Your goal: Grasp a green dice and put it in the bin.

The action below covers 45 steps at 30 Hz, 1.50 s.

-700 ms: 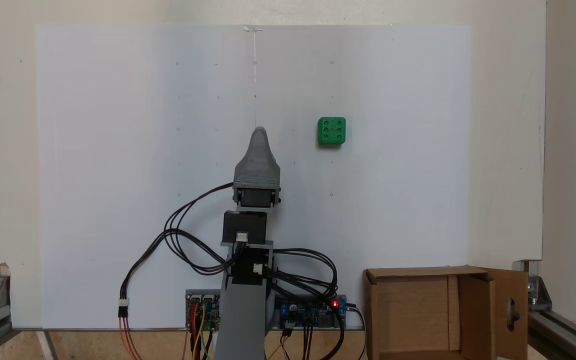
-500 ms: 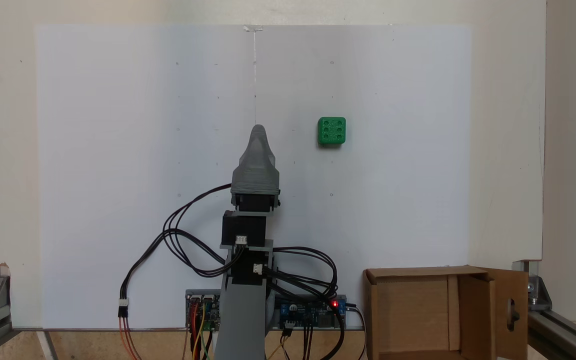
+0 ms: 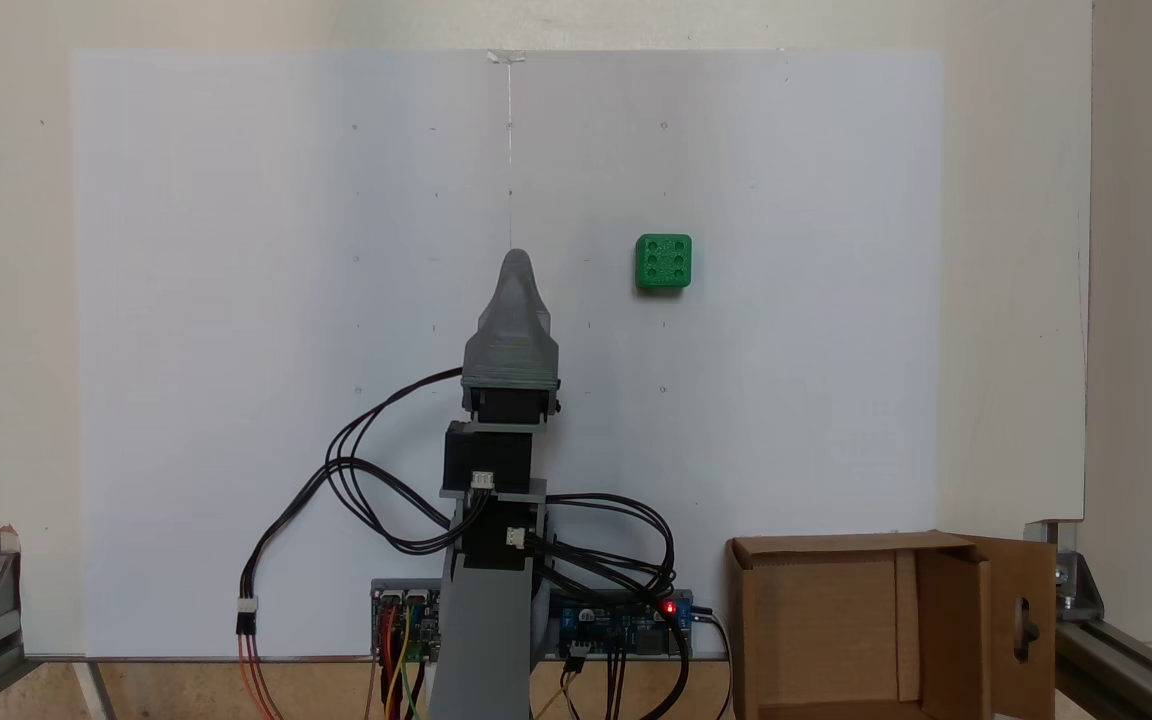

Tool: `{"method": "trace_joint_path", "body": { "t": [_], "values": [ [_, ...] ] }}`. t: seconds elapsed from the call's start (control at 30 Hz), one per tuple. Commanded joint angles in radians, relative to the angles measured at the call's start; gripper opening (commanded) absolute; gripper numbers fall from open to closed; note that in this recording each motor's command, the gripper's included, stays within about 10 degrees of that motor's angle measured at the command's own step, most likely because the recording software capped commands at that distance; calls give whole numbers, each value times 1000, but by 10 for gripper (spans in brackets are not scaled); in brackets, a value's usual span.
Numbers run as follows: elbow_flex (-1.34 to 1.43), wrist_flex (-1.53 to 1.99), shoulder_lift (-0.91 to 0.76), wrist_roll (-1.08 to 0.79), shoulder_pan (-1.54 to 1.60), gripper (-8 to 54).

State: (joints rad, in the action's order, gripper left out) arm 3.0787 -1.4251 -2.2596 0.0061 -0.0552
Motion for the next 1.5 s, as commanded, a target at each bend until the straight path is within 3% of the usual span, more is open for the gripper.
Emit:
{"method": "trace_joint_path", "body": {
  "t": [0.0, 0.9, 1.47],
  "values": [
    [49, -40, -97, 23, 3, 446],
    [15, 64, -97, 12, -12, 439],
    [-557, 1135, -110, 12, -21, 439]
  ]
}}
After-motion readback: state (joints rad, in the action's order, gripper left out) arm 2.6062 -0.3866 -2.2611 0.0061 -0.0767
